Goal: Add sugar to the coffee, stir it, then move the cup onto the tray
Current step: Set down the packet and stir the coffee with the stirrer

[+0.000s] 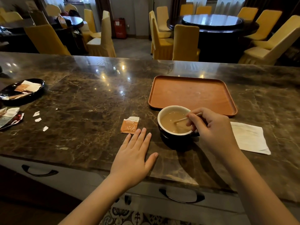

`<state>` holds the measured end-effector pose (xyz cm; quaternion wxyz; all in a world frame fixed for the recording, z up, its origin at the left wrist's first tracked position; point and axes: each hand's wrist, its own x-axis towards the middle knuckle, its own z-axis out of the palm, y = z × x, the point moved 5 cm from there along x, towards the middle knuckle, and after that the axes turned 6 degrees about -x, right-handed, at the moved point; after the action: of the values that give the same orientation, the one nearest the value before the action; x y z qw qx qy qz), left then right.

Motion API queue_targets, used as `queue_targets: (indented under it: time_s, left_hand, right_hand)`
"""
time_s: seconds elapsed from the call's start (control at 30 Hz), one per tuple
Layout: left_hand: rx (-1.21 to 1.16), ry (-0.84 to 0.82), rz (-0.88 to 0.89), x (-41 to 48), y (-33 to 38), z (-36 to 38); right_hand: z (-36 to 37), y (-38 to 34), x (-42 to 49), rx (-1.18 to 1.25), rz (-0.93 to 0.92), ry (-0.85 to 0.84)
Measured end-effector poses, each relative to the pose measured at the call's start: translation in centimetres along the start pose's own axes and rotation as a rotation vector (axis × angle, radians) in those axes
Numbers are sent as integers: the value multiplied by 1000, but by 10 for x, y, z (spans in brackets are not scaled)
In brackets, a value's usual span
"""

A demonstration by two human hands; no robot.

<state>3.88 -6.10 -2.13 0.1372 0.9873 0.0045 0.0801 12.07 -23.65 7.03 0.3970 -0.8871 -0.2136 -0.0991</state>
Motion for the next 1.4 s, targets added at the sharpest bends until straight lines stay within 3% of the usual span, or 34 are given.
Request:
queue_targets:
  time_s: [0.27, 0.5, 0.7, 1.13, 1.4]
  left_hand:
    - [3, 15, 10, 0, 0, 1]
    - [-11, 21, 9, 0, 1, 0]
    - [-16, 34, 9, 0, 2, -1]
    - [-14, 9, 9, 0, 1, -1]
    - [-9, -8, 4, 0, 1, -1]
  right_hand:
    - [-20, -7, -3, 21, -42, -142]
    - [-29, -4, 8, -151, -55, -45]
    - [-17, -1, 13, -145, -45, 53]
    - [-14, -7, -7, 52, -22, -131]
    - [-34, -1, 1, -97, -70, -1]
